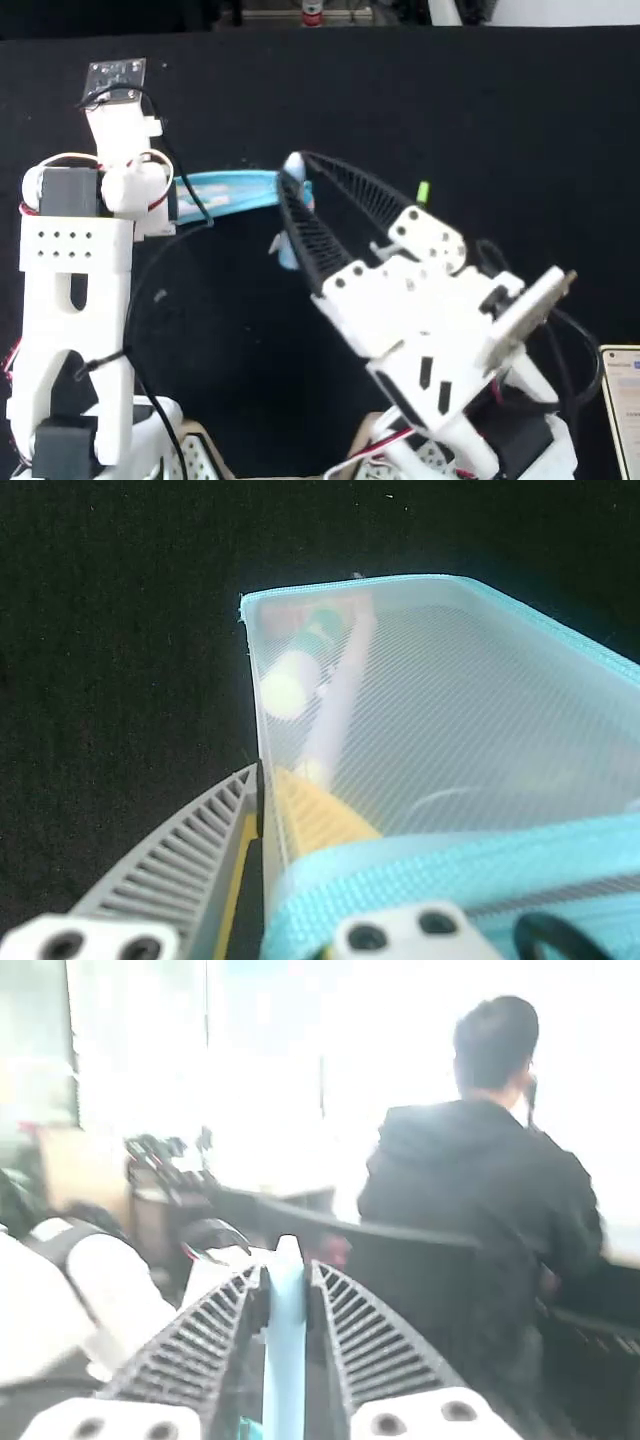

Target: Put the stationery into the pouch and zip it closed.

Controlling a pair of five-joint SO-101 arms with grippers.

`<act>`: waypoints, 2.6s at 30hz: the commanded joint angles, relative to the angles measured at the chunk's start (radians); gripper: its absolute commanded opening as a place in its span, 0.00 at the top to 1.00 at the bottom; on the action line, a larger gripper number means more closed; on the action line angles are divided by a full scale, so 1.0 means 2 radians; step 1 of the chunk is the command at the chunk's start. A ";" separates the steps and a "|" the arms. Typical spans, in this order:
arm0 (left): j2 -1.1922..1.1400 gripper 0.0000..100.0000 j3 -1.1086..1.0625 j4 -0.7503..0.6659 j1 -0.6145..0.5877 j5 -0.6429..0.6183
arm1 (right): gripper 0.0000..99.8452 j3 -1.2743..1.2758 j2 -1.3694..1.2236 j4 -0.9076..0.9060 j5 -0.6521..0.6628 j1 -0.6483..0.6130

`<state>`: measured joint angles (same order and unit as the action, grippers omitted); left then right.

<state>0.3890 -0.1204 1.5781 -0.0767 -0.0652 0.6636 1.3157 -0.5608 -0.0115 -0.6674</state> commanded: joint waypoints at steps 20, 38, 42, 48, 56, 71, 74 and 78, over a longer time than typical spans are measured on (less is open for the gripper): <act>-0.005 0.97 -0.019 0.004 -0.007 -0.002 | 0.99 0.179 0.003 0.367 0.005 -0.026; -0.005 0.97 -0.019 0.004 -0.006 -0.002 | 0.99 0.231 -0.079 0.381 0.004 -0.001; -0.005 0.97 -0.019 0.004 -0.006 -0.002 | 0.99 0.196 -0.075 0.382 0.004 -0.001; -0.005 0.97 -0.019 0.005 -0.006 -0.002 | 0.99 0.130 -0.057 0.381 0.002 -0.002; -0.005 0.97 -0.019 0.005 -0.005 -0.002 | 0.99 0.094 -0.129 0.381 0.002 -0.002; -0.005 0.97 -0.019 0.005 -0.008 -0.002 | 0.99 0.100 -0.178 0.378 0.002 -0.001; -0.005 0.97 -0.019 0.005 -0.008 -0.001 | 0.99 0.129 -0.176 0.377 0.004 -0.001; -0.005 0.97 -0.019 0.005 -0.008 -0.001 | 0.97 0.139 -0.176 0.296 0.004 -0.004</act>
<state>0.3890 -0.1204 1.5781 -0.0767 -0.0652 0.9567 0.9643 0.1619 -0.0100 -0.6813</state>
